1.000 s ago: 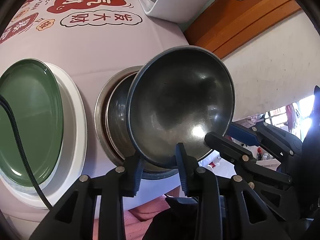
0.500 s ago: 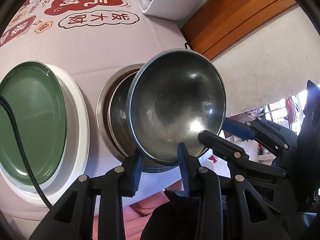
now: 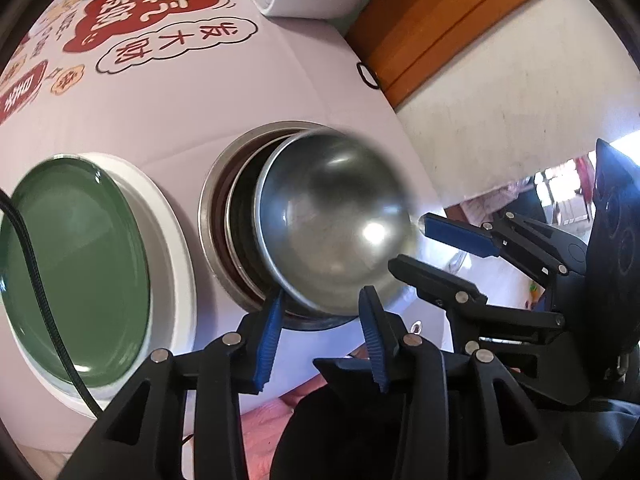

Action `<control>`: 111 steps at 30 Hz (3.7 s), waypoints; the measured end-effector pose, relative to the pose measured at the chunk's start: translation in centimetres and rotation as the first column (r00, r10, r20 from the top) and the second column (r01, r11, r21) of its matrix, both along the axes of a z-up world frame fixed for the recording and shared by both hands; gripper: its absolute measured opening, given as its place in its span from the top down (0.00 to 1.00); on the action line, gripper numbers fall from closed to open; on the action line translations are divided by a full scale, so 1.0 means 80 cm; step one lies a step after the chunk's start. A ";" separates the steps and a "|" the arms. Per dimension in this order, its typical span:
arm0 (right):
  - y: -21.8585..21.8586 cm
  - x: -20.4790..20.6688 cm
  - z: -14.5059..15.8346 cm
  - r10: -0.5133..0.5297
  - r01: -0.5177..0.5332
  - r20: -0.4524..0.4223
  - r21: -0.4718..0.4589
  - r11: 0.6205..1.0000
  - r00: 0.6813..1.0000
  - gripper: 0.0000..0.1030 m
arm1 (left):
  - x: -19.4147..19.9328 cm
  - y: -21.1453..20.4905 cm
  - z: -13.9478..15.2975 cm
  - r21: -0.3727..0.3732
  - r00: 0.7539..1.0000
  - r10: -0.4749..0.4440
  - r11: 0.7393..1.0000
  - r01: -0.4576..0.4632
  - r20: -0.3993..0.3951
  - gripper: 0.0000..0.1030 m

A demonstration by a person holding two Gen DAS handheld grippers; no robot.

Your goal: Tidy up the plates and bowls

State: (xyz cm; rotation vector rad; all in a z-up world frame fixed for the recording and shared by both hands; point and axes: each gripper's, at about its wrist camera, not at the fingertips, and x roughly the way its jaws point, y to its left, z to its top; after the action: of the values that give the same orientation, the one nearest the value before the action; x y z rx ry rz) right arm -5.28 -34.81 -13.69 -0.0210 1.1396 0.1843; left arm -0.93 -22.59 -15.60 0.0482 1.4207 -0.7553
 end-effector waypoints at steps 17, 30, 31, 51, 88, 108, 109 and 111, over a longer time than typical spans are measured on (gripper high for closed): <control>-0.027 0.006 -0.004 -0.299 0.291 0.019 0.174 0.941 0.954 0.56 | 0.038 0.005 0.026 0.081 0.977 -0.203 0.977 0.198 0.063 0.62; -0.045 -0.016 -0.028 -0.543 0.530 -0.050 0.307 0.791 0.838 0.35 | 0.080 0.002 0.009 0.085 0.947 -0.302 0.952 0.294 0.106 0.43; -0.046 -0.018 -0.031 -0.557 0.544 -0.057 0.315 0.778 0.829 0.34 | 0.084 0.000 0.006 0.083 0.944 -0.314 0.948 0.306 0.103 0.41; -0.044 -0.028 -0.085 -0.627 0.634 -0.193 0.460 0.622 0.755 0.34 | 0.129 -0.040 -0.065 0.076 0.922 -0.387 0.919 0.387 -0.015 0.40; -0.051 -0.011 -0.095 -0.585 0.606 -0.208 0.461 0.648 0.784 0.52 | 0.084 -0.067 -0.062 0.123 0.908 -0.416 0.900 0.419 -0.052 0.58; -0.066 -0.020 -0.040 -0.443 0.433 -0.090 0.451 0.781 0.892 0.60 | 0.036 -0.034 0.009 0.076 0.955 -0.278 0.960 0.271 0.105 0.59; -0.067 -0.021 -0.039 -0.428 0.419 -0.086 0.446 0.791 0.900 0.60 | 0.035 -0.031 0.011 0.072 0.960 -0.261 0.965 0.254 0.107 0.59; -0.066 -0.017 -0.036 -0.393 0.387 -0.080 0.435 0.813 0.916 0.60 | 0.028 -0.025 0.010 0.067 0.967 -0.227 0.973 0.221 0.114 0.59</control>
State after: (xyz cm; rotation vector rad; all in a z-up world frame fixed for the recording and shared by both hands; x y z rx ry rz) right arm -6.67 -40.11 -16.54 0.6176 1.0420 0.0713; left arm 1.28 -24.57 -14.80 0.2958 1.3331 -0.8849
